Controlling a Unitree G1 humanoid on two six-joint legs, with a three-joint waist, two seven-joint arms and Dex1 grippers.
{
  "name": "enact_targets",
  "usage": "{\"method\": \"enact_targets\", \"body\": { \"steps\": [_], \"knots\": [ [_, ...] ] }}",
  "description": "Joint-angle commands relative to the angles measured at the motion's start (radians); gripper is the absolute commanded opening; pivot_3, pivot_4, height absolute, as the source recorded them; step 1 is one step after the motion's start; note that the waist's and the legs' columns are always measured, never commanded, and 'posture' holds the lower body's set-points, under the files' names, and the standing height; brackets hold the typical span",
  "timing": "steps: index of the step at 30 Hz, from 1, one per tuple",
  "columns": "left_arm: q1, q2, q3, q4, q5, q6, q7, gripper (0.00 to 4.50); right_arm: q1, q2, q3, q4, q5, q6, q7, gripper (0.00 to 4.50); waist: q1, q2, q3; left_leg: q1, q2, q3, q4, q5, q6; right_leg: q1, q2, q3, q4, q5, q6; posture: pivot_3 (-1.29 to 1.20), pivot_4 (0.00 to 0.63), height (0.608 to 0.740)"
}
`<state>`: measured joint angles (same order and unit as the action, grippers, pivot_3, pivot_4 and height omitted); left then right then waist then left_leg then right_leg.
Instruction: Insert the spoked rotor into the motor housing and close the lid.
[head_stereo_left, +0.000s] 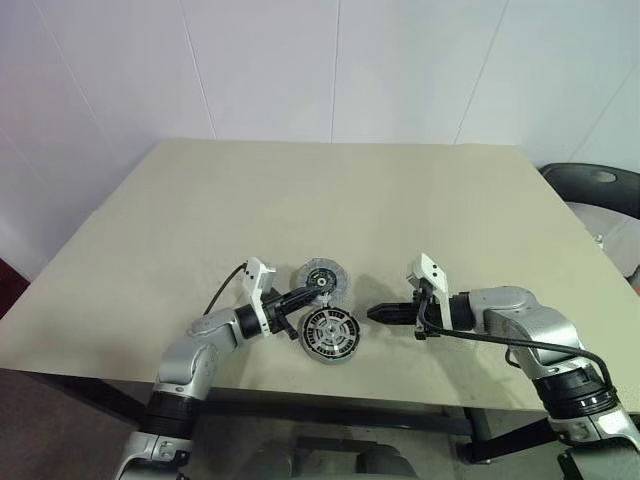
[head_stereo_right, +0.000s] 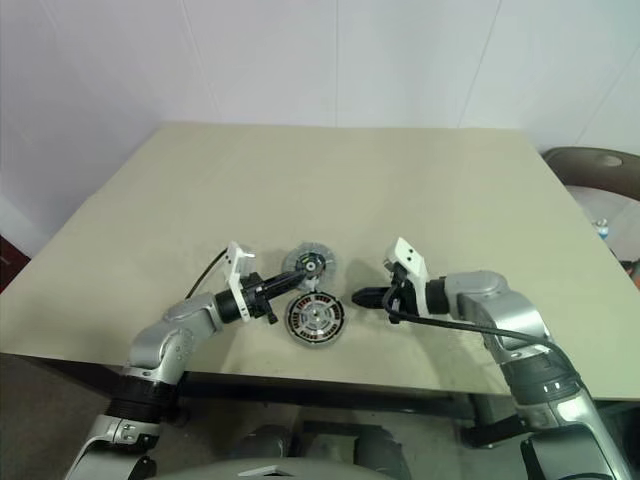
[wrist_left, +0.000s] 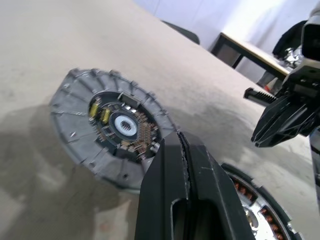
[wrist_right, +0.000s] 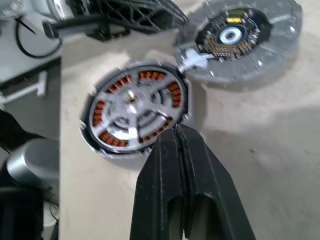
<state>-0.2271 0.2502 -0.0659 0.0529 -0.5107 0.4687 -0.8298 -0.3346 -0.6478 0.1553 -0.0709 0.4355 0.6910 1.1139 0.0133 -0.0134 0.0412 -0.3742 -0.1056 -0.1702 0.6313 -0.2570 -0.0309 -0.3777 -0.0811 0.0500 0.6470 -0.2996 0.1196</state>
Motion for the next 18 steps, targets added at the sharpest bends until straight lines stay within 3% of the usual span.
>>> {"method": "enact_targets", "body": {
  "steps": [1,3,6,16,18],
  "knots": [
    [0.008,0.010,0.027,-0.078,-0.032,-0.037,-0.038,0.02,-0.036,0.029,0.019,-0.058,0.007,-0.002,-0.018,0.00,-0.001,0.000,0.000,0.000,0.000,0.000,0.000,0.000,0.000,0.000,0.000,0.000,0.000,0.000,0.000,0.00,0.000,0.740],
    [0.011,0.020,0.049,-0.100,-0.047,-0.039,-0.046,0.02,-0.051,0.055,0.035,-0.064,0.004,0.003,-0.035,0.00,-0.002,0.000,0.000,0.000,0.000,0.000,0.000,0.000,0.000,0.000,0.000,0.000,0.000,0.000,0.000,0.00,0.000,0.740],
    [0.021,0.047,0.077,-0.125,-0.048,-0.055,-0.049,0.00,-0.074,0.093,0.107,-0.045,-0.065,-0.026,-0.078,0.64,0.000,0.000,0.000,0.000,0.001,0.000,0.000,0.000,0.000,0.000,0.000,0.000,0.001,0.000,0.000,0.00,0.000,0.740],
    [0.046,0.104,0.095,-0.146,-0.012,-0.092,-0.033,0.00,-0.113,0.164,0.301,0.072,-0.288,-0.160,-0.156,4.07,0.000,0.000,0.000,0.001,0.000,0.000,0.000,0.000,0.000,-0.004,0.001,0.000,0.001,0.000,0.000,0.00,0.000,0.740],
    [0.048,0.106,0.100,-0.150,-0.009,-0.094,-0.026,0.00,-0.112,0.168,0.313,0.091,-0.305,-0.178,-0.157,4.07,0.000,0.000,-0.001,0.003,0.000,0.000,0.000,0.000,0.000,-0.002,0.001,0.000,0.001,0.000,0.000,0.00,0.000,0.740]
  ]
}}
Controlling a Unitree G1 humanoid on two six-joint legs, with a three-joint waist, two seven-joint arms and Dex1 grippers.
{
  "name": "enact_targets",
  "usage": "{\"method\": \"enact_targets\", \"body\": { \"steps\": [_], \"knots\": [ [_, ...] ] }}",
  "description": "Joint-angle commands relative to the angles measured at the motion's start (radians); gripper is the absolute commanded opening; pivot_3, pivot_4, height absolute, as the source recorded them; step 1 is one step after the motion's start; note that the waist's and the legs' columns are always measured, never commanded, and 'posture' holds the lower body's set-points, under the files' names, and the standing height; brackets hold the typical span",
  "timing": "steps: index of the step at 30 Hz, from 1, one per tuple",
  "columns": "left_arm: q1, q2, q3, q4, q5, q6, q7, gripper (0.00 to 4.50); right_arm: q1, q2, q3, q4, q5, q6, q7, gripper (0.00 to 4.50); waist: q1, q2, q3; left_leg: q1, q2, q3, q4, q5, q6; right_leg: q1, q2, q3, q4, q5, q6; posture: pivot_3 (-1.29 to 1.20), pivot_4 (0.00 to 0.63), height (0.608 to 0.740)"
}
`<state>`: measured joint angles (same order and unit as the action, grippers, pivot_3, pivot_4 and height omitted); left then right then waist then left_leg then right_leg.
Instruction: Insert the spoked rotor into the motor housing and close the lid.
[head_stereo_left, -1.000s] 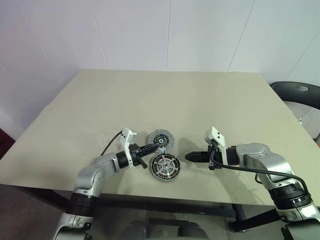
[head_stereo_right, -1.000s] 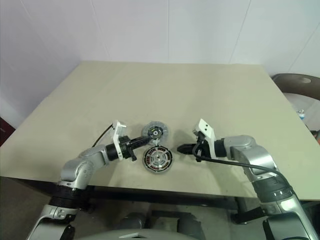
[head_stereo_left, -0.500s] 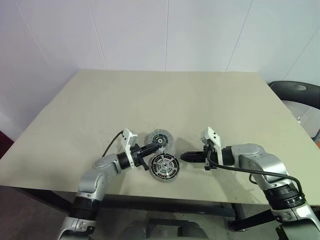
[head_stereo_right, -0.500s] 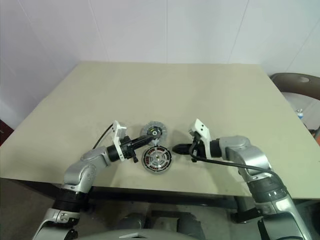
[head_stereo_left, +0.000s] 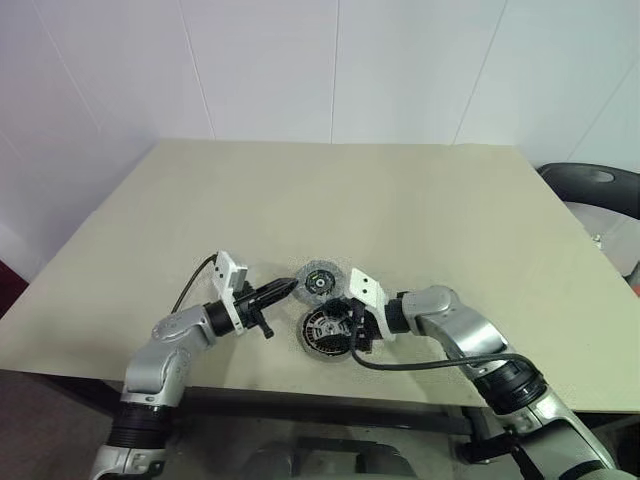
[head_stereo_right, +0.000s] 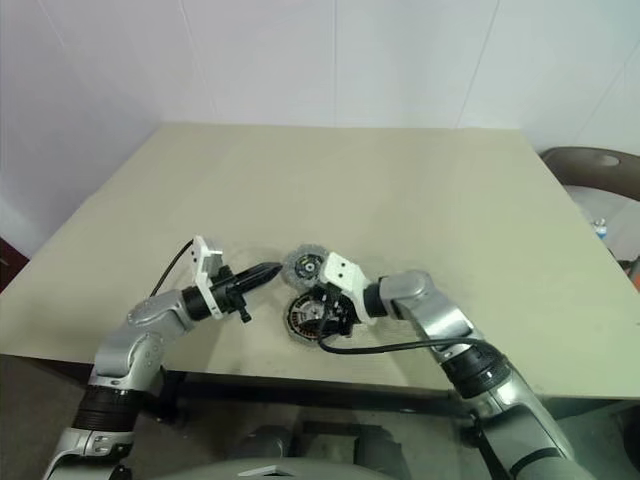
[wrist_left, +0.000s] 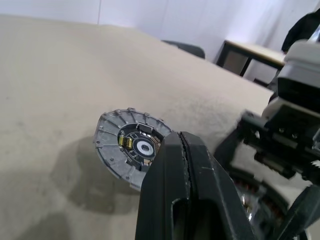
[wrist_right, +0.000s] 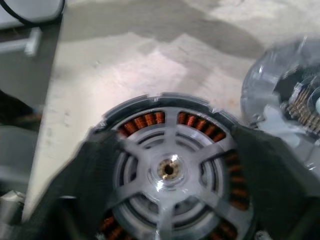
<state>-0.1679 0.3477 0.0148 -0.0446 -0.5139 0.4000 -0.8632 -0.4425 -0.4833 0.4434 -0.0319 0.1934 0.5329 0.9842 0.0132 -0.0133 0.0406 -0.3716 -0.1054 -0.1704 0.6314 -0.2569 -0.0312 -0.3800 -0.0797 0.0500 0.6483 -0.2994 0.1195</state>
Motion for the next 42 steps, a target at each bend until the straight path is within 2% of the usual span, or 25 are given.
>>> {"method": "enact_targets", "body": {
  "steps": [1,6,10,13,23,28,33,37,42],
  "knots": [
    [-0.010,0.010,0.019,-0.053,-0.004,-0.026,0.008,0.00,-0.004,0.003,0.030,0.055,-0.066,-0.019,-0.020,4.07,-0.001,0.000,0.000,0.001,0.000,0.000,0.000,0.000,0.000,0.001,0.000,0.000,0.000,0.000,0.000,0.00,0.000,0.740],
    [-0.005,0.021,0.011,-0.047,0.012,-0.036,0.005,0.00,-0.003,-0.015,0.052,0.069,-0.089,-0.032,0.008,4.07,0.000,0.000,0.000,0.014,0.001,0.000,-0.001,0.000,-0.001,0.013,0.000,0.000,0.000,-0.002,-0.004,0.00,0.000,0.740],
    [-0.008,0.021,0.010,-0.029,0.018,-0.051,0.005,0.00,-0.010,0.031,-0.059,0.050,0.029,-0.007,0.022,4.07,0.000,0.000,0.000,0.014,0.001,0.000,-0.001,0.000,-0.001,0.013,0.000,0.000,-0.001,-0.002,-0.004,0.00,0.000,0.740],
    [-0.010,0.019,0.007,-0.016,0.022,-0.061,0.002,0.00,-0.019,0.034,-0.105,0.042,0.068,0.006,0.033,3.44,0.000,0.001,0.001,0.012,0.000,0.000,-0.001,0.000,0.000,0.011,0.000,0.000,-0.001,0.000,-0.001,0.00,0.000,0.740],
    [-0.010,0.020,0.005,0.061,0.049,-0.123,-0.038,0.00,-0.006,-0.030,-0.063,0.049,0.017,-0.004,0.081,0.02,0.000,0.001,0.001,0.007,0.000,0.000,-0.002,0.000,0.000,0.007,0.000,0.000,-0.002,0.000,0.000,0.00,0.000,0.740],
    [0.000,0.018,0.003,0.120,0.066,-0.177,-0.066,0.00,-0.010,-0.024,-0.071,0.053,0.005,-0.011,0.070,0.02,0.001,0.001,0.001,0.007,0.000,0.000,-0.002,0.000,0.000,0.007,0.000,0.000,-0.002,0.000,0.000,0.00,0.000,0.740],
    [0.000,0.012,0.001,0.140,0.075,-0.201,-0.074,0.00,0.004,-0.093,0.017,0.065,-0.090,-0.033,0.100,0.02,0.003,0.001,0.000,0.007,0.000,0.000,-0.002,0.000,0.000,0.007,0.000,0.000,-0.002,0.000,0.000,0.00,0.000,0.740],
    [0.000,0.006,-0.008,0.137,0.087,-0.209,-0.068,0.00,0.011,-0.097,0.028,0.050,-0.098,-0.027,0.101,0.02,0.003,0.000,0.000,0.008,0.000,0.000,-0.002,0.000,0.000,0.008,-0.001,0.000,-0.002,0.000,-0.001,0.00,0.000,0.740],
    [0.002,0.007,-0.007,0.115,0.083,-0.193,-0.070,0.00,0.002,-0.034,-0.082,0.029,0.010,-0.003,0.087,0.02,0.002,0.000,0.000,0.008,0.000,0.000,-0.002,0.000,0.000,0.008,-0.001,0.000,-0.002,0.000,-0.001,0.00,0.000,0.740]
  ]
}}
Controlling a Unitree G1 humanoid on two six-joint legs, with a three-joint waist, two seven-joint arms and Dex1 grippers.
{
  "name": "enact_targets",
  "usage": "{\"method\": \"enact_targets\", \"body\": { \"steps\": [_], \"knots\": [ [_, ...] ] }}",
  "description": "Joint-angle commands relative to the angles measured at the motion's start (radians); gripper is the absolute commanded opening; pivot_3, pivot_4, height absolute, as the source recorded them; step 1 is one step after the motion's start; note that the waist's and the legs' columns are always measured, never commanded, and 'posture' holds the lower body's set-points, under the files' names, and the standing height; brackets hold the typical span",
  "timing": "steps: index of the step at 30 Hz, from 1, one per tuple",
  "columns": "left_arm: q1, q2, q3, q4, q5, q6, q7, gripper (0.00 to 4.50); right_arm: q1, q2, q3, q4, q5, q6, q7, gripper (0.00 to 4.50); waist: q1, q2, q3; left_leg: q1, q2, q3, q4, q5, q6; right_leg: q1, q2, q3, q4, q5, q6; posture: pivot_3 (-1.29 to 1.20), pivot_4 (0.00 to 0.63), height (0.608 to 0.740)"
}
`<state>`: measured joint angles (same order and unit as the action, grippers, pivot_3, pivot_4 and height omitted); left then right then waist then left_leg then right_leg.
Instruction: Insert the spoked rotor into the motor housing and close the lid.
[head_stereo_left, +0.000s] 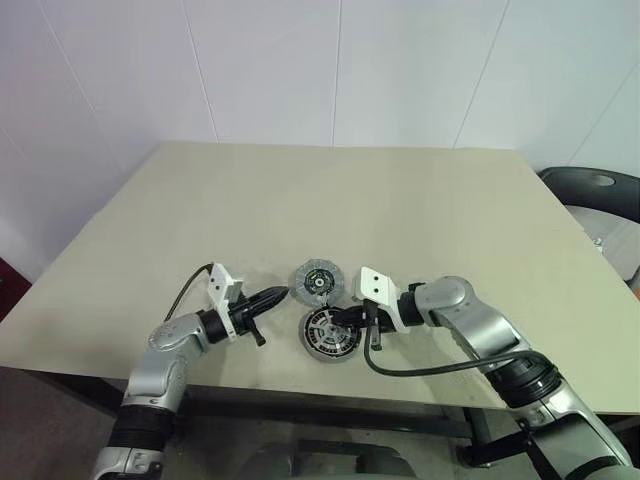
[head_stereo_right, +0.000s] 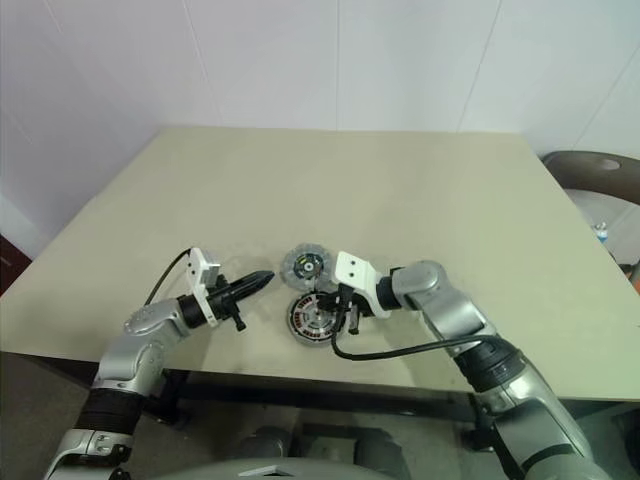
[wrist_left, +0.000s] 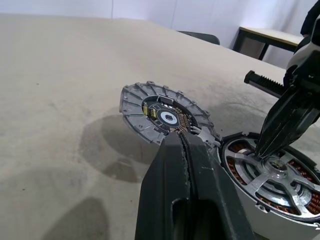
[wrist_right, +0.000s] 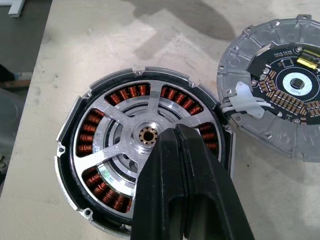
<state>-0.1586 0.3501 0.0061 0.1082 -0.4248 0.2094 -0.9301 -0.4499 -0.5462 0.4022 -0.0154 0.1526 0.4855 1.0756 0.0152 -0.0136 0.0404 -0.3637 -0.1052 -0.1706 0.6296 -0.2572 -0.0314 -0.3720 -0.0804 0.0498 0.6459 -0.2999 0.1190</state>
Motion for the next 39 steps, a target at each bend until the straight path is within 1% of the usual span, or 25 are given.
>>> {"method": "enact_targets", "body": {
  "steps": [1,4,6,8,12,16,18,20,26,30,31,35,39],
  "knots": [
    [-0.008,0.008,0.004,-0.042,-0.013,0.002,-0.009,0.00,0.004,0.033,-0.064,0.007,0.073,0.055,0.000,0.02,-0.001,0.000,0.000,0.000,0.000,0.000,0.000,0.000,0.000,0.000,0.000,0.000,0.000,0.000,0.000,0.00,0.000,0.740],
    [0.001,0.027,0.011,-0.069,-0.035,0.002,-0.048,0.00,-0.008,0.010,-0.097,-0.019,0.106,0.068,0.028,0.02,-0.002,0.001,0.001,-0.003,0.000,0.000,0.000,0.000,0.000,-0.002,0.000,0.000,0.000,0.000,0.000,0.00,0.000,0.740],
    [0.018,0.049,0.013,-0.086,-0.040,-0.015,-0.089,0.00,-0.014,-0.035,-0.085,-0.053,0.094,0.063,0.060,0.02,-0.002,0.001,0.001,-0.006,0.000,0.000,0.000,0.000,0.000,-0.003,0.001,0.000,0.001,0.000,0.000,0.00,0.000,0.740],
    [0.037,0.076,0.015,-0.101,-0.049,-0.015,-0.123,0.00,-0.021,-0.088,-0.062,-0.098,0.073,0.052,0.099,0.02,-0.002,0.001,0.001,-0.010,0.000,0.000,0.000,0.000,0.000,-0.010,0.000,0.000,0.001,0.000,0.000,0.00,0.000,0.740],
    [0.058,0.134,0.021,-0.097,-0.039,-0.022,-0.164,0.00,-0.052,-0.183,0.015,-0.173,-0.021,0.001,0.152,0.02,-0.002,0.002,0.001,-0.012,0.000,0.000,-0.001,0.000,0.000,-0.013,-0.001,0.000,0.001,0.000,0.000,0.00,0.000,0.740],
    [0.052,0.164,0.032,-0.076,-0.023,-0.040,-0.166,0.00,-0.076,-0.212,0.066,-0.207,-0.092,-0.043,0.170,0.02,-0.001,0.002,0.001,-0.011,0.001,0.000,0.000,0.000,0.000,-0.012,-0.001,0.000,0.001,0.000,0.000,0.00,0.000,0.740],
    [0.042,0.175,0.039,-0.084,-0.016,-0.039,-0.149,0.00,-0.100,-0.193,0.093,-0.197,-0.138,-0.089,0.156,0.38,-0.002,0.002,0.002,-0.011,0.001,0.001,0.000,0.000,0.000,-0.012,-0.001,0.000,0.001,0.000,0.000,0.00,0.000,0.740],
    [0.039,0.183,0.039,-0.100,-0.011,-0.028,-0.132,0.00,-0.115,-0.179,0.111,-0.185,-0.164,-0.127,0.156,0.87,-0.001,0.002,0.002,-0.011,0.000,0.001,0.000,0.000,0.000,-0.012,-0.001,0.000,0.001,0.000,0.000,0.00,0.000,0.740],
    [0.044,0.185,0.030,-0.133,-0.014,-0.004,-0.101,0.00,-0.128,-0.186,0.145,-0.166,-0.220,-0.204,0.196,2.94,0.000,0.002,0.002,-0.012,0.000,0.001,-0.001,0.000,0.000,-0.012,0.000,0.000,0.001,0.000,0.000,0.00,0.000,0.740],
    [0.045,0.185,0.028,-0.141,-0.012,0.008,-0.091,0.00,-0.133,-0.197,0.137,-0.176,-0.213,-0.217,0.243,4.31,0.000,0.001,0.002,-0.011,0.000,0.001,0.000,0.000,0.000,-0.012,0.000,0.000,0.001,0.000,0.000,0.00,0.000,0.740],
    [0.044,0.184,0.026,-0.142,-0.009,0.009,-0.087,0.00,-0.139,-0.194,0.134,-0.170,-0.220,-0.226,0.243,4.46,0.000,0.002,0.002,-0.011,0.000,0.001,0.000,0.000,0.000,-0.012,0.000,0.000,0.001,0.000,0.000,0.00,0.000,0.740],
    [0.037,0.178,0.014,-0.142,0.003,0.015,-0.071,0.00,-0.144,-0.196,0.132,-0.164,-0.217,-0.236,0.282,4.46,-0.002,0.002,0.002,-0.011,0.000,0.001,0.000,0.000,0.000,-0.012,0.000,0.000,0.001,0.000,0.000,0.00,0.000,0.740],
    [0.035,0.173,0.006,-0.145,0.009,0.018,-0.059,0.00,-0.143,-0.179,0.130,-0.149,-0.231,-0.245,0.273,4.46,-0.001,0.002,0.002,-0.011,0.000,0.001,0.000,0.000,0.000,-0.012,0.000,0.000,0.001,0.000,0.000,0.00,0.000,0.740]
  ]
}}
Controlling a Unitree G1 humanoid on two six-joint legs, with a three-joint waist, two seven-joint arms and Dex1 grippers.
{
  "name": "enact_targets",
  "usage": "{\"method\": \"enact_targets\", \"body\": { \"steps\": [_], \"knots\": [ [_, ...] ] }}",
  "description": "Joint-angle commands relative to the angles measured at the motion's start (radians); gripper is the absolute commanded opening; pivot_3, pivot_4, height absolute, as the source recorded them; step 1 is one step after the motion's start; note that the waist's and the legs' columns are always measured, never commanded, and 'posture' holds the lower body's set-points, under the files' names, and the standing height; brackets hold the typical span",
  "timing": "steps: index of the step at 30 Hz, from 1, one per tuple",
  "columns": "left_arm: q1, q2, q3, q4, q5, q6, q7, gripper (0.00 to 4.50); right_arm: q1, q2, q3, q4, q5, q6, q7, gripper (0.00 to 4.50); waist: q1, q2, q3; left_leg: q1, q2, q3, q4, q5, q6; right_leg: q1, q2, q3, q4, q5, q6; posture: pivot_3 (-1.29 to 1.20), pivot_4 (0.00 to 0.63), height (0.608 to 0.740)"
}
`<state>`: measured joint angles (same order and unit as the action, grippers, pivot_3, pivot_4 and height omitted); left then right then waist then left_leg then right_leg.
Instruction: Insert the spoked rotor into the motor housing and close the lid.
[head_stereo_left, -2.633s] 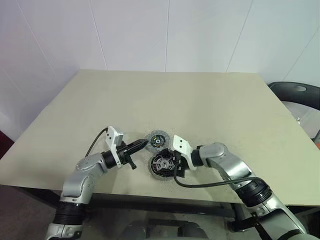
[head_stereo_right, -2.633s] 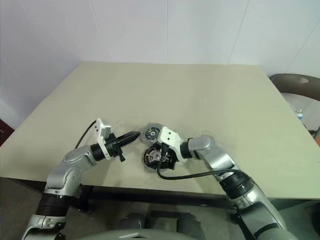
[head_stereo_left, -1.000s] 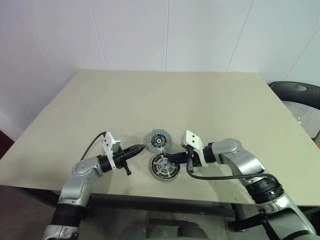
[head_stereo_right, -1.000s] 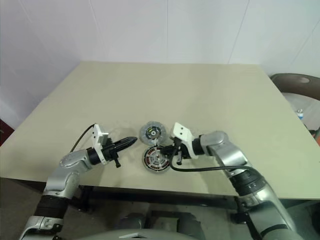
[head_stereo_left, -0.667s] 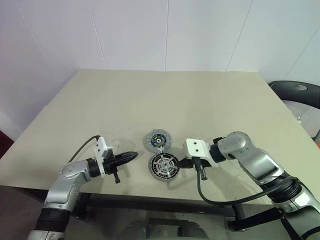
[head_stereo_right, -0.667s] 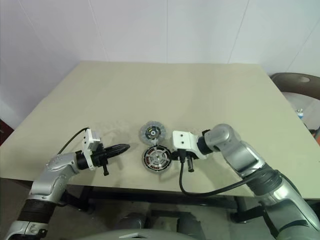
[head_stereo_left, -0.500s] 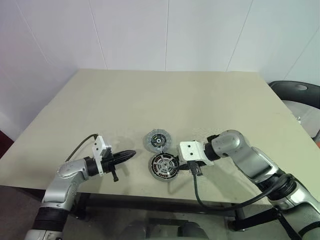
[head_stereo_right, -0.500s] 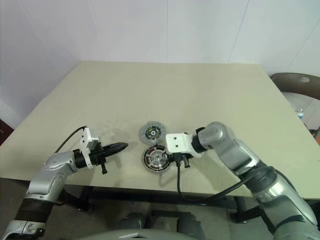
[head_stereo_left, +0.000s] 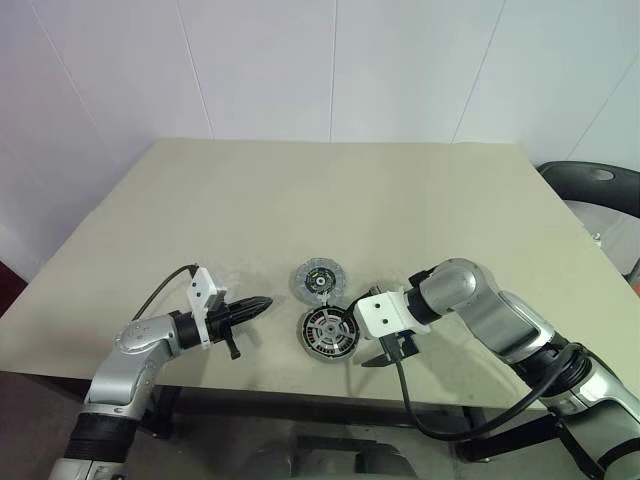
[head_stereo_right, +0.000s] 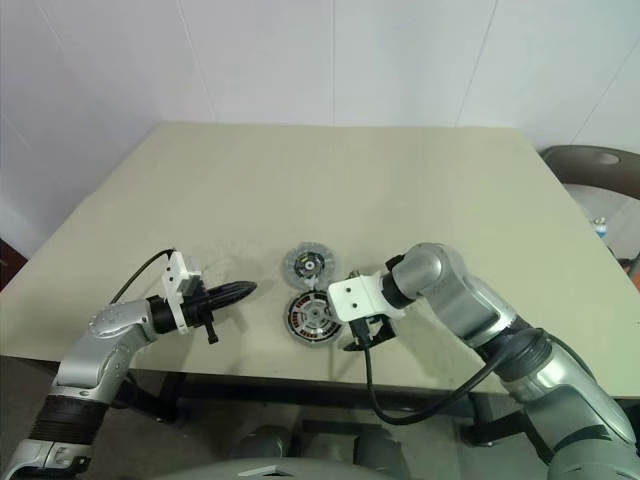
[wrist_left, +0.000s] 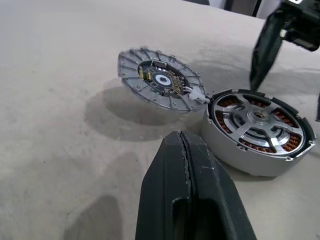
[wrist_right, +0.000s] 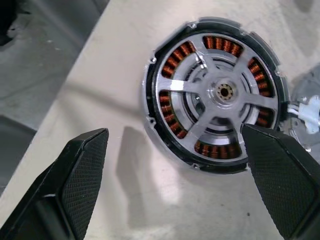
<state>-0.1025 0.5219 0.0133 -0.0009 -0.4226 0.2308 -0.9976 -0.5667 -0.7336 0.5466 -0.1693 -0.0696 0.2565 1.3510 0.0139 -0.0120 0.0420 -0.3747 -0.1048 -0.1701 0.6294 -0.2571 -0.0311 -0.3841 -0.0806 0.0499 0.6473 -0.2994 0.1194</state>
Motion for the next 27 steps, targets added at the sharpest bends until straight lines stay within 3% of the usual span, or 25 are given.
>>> {"method": "enact_targets", "body": {
  "steps": [1,9,12,17,23,27],
  "knots": [
    [-0.022,0.000,-0.002,-0.034,0.007,-0.005,0.010,0.00,-0.019,0.011,-0.010,0.008,-0.015,-0.020,-0.008,4.46,0.000,0.000,0.000,0.000,0.000,0.000,0.000,0.000,0.000,0.000,0.000,0.000,0.000,0.000,0.000,0.00,0.000,0.740],
    [-0.027,-0.011,-0.011,-0.009,0.020,-0.026,0.012,0.00,0.006,0.052,0.031,0.175,-0.147,-0.125,-0.125,4.46,0.000,0.000,0.000,0.001,0.000,0.000,0.000,0.000,0.000,0.000,0.001,0.000,0.001,0.000,0.000,0.00,0.000,0.740],
    [-0.026,-0.013,-0.009,0.004,0.025,-0.040,0.009,0.00,0.009,0.056,0.033,0.232,-0.171,-0.159,-0.148,3.91,-0.001,-0.001,-0.001,0.003,0.000,0.000,0.001,0.000,0.000,0.003,0.001,0.000,0.001,0.000,0.000,0.00,0.000,0.740],
    [-0.026,-0.016,-0.012,0.040,0.035,-0.072,0.000,0.00,0.017,0.063,0.024,0.240,-0.169,-0.167,-0.148,2.46,-0.001,-0.001,-0.001,0.018,0.001,0.001,0.001,-0.001,-0.002,0.017,0.000,0.000,0.000,-0.003,-0.004,0.00,0.000,0.740],
    [-0.030,-0.026,-0.019,0.069,0.047,-0.099,-0.006,0.00,0.015,0.072,0.010,0.256,-0.189,-0.185,-0.165,0.65,0.001,-0.002,-0.001,0.018,0.002,0.001,0.000,0.000,0.000,0.017,0.000,0.000,-0.001,-0.002,-0.004,0.00,0.000,0.740],
    [-0.026,-0.028,-0.022,0.079,0.052,-0.112,-0.010,0.00,0.009,0.074,0.003,0.275,-0.197,-0.197,-0.169,0.65,0.003,-0.002,-0.001,0.017,0.001,0.002,-0.001,0.000,0.000,0.016,0.000,0.000,-0.001,-0.001,-0.001,0.00,0.000,0.740]
  ]
}}
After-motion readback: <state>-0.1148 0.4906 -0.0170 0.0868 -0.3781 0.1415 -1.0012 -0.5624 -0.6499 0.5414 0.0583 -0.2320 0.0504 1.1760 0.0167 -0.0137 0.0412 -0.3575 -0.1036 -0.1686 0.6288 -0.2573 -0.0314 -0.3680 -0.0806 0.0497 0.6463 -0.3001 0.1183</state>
